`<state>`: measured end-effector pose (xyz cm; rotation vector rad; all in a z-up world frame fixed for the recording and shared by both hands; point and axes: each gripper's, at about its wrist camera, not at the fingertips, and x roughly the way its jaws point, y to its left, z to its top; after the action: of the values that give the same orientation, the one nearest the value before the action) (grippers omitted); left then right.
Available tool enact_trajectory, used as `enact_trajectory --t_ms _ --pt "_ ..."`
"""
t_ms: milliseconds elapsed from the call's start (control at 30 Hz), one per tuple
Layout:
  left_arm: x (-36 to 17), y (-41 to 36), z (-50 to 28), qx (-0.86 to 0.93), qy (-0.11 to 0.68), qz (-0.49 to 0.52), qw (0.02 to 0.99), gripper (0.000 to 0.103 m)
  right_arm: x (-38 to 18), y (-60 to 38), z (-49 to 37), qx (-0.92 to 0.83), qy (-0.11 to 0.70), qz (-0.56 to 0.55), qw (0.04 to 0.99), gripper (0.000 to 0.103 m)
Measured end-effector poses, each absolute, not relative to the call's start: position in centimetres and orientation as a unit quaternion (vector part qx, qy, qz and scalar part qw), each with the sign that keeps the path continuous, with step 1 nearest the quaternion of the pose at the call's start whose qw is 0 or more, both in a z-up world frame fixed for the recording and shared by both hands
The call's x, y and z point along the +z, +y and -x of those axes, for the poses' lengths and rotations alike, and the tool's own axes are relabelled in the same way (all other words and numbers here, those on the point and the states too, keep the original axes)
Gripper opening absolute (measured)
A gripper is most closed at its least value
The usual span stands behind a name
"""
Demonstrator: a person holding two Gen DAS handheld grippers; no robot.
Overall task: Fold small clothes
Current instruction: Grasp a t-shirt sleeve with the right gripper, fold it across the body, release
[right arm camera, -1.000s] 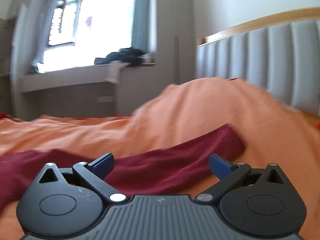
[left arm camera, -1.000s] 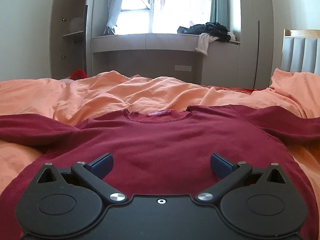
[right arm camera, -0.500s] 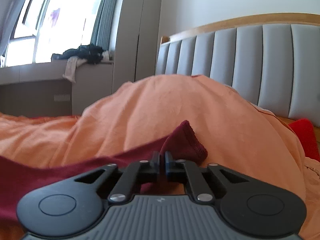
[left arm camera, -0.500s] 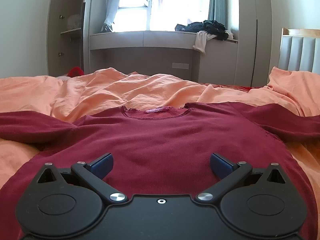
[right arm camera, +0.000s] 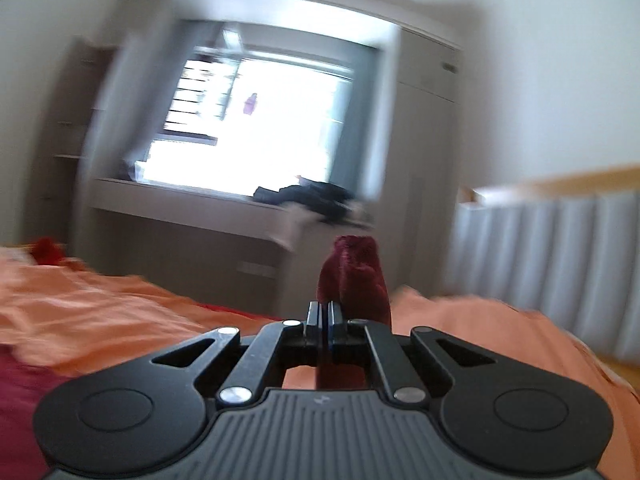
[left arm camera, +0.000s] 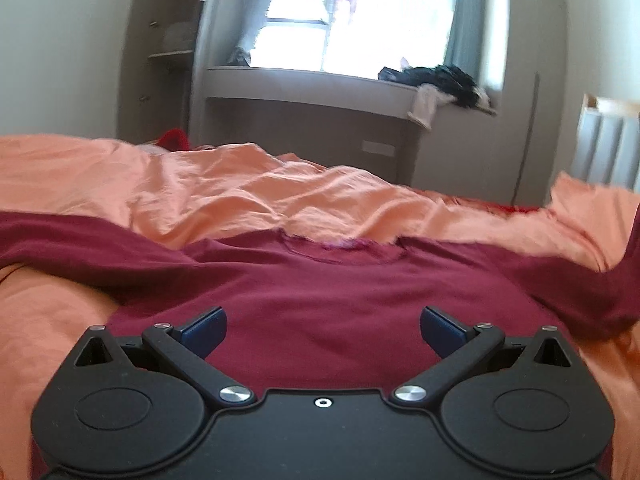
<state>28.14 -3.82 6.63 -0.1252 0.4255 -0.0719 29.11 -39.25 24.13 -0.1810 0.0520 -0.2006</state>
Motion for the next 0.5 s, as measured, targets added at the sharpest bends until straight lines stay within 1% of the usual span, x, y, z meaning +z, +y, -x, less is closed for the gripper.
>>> enact_trajectory --t_ms 100,267,500 --pt "7.4 -1.4 -27.7 -0.003 0.205 0.084 0.975 0.103 24.7 -34.2 -28.4 -0.038 0.022 0.110 0.993 0.002" --pt "8.1 2.1 -26.9 0.057 0.197 0.073 0.976 0.103 24.6 -27.1 -27.9 0.054 0.031 0.119 0.991 0.002" --pt "8.6 7.3 -25.4 0.103 0.189 0.101 0.971 0.103 22.5 -18.6 -26.5 0.147 0.057 0.159 0.975 0.002"
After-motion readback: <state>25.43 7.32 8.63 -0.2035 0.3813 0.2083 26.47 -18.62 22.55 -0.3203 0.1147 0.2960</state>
